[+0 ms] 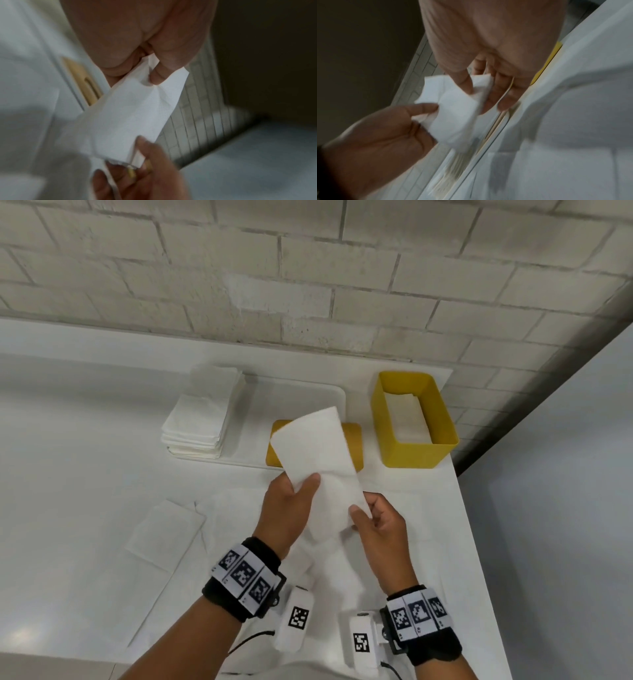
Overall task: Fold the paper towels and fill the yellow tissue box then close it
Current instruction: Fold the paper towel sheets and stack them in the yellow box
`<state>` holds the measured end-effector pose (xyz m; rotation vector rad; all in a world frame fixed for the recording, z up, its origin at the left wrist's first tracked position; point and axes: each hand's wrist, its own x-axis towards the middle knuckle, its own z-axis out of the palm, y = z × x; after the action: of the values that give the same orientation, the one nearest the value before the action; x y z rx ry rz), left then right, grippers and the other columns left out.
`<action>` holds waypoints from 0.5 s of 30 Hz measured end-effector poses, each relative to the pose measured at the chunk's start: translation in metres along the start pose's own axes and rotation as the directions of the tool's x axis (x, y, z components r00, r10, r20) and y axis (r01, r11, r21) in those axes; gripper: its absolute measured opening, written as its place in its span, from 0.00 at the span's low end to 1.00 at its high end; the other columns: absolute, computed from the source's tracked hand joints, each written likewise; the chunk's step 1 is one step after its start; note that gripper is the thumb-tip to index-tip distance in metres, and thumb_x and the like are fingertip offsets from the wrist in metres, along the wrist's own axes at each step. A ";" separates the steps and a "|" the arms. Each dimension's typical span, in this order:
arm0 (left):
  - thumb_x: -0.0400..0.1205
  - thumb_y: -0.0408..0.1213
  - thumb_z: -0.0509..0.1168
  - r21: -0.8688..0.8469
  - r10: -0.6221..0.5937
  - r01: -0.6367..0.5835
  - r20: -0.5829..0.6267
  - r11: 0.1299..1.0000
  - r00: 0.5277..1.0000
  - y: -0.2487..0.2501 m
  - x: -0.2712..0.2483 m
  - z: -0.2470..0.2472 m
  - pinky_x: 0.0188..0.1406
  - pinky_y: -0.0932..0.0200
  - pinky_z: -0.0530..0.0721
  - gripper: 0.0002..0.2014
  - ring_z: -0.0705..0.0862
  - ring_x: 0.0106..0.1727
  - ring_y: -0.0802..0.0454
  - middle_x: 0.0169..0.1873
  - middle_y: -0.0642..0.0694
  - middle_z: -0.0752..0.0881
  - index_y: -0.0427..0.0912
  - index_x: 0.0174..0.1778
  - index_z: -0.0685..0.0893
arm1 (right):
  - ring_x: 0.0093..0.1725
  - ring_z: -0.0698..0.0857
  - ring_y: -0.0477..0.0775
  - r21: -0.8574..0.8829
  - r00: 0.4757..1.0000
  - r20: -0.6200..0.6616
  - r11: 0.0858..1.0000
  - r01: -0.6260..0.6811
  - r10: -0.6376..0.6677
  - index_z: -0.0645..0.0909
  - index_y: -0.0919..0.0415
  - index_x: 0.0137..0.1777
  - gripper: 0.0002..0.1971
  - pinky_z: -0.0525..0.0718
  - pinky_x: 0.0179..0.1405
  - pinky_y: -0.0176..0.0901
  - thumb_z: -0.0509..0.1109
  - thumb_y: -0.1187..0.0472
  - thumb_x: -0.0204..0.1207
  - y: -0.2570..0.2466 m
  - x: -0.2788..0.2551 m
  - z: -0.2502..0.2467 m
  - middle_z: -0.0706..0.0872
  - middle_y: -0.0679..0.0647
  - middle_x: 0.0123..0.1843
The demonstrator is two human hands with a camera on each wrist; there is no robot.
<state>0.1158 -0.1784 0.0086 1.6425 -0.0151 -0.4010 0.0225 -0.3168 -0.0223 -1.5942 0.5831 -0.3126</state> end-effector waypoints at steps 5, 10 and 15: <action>0.90 0.31 0.59 -0.467 -0.139 0.215 0.193 0.857 0.971 0.007 -0.004 0.005 0.64 0.45 0.86 0.14 0.90 0.65 0.46 0.63 0.45 0.91 0.42 0.69 0.84 | 0.59 0.91 0.57 0.319 0.979 0.154 0.931 -0.179 0.135 0.85 0.57 0.67 0.14 0.89 0.55 0.52 0.70 0.68 0.83 -0.008 -0.003 -0.013 0.93 0.55 0.60; 0.90 0.36 0.61 -0.432 -0.179 0.250 0.198 0.867 0.964 0.001 -0.002 0.008 0.69 0.43 0.85 0.15 0.89 0.66 0.46 0.65 0.46 0.90 0.45 0.73 0.82 | 0.62 0.91 0.57 0.353 0.980 0.026 0.915 -0.194 0.197 0.86 0.57 0.64 0.11 0.88 0.59 0.55 0.68 0.66 0.86 -0.007 -0.006 -0.006 0.93 0.53 0.60; 0.92 0.36 0.59 -0.303 -0.218 0.256 0.154 0.918 0.964 -0.011 -0.001 -0.018 0.68 0.45 0.86 0.14 0.92 0.61 0.45 0.63 0.48 0.91 0.50 0.71 0.81 | 0.60 0.91 0.60 0.597 0.957 -0.167 0.796 -0.095 0.239 0.85 0.63 0.62 0.10 0.92 0.51 0.54 0.65 0.71 0.86 -0.024 0.020 -0.029 0.91 0.59 0.63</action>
<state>0.1170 -0.1596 -0.0008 1.2989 0.1564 -0.6521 0.0282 -0.3514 0.0023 -0.9020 0.7226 -0.4981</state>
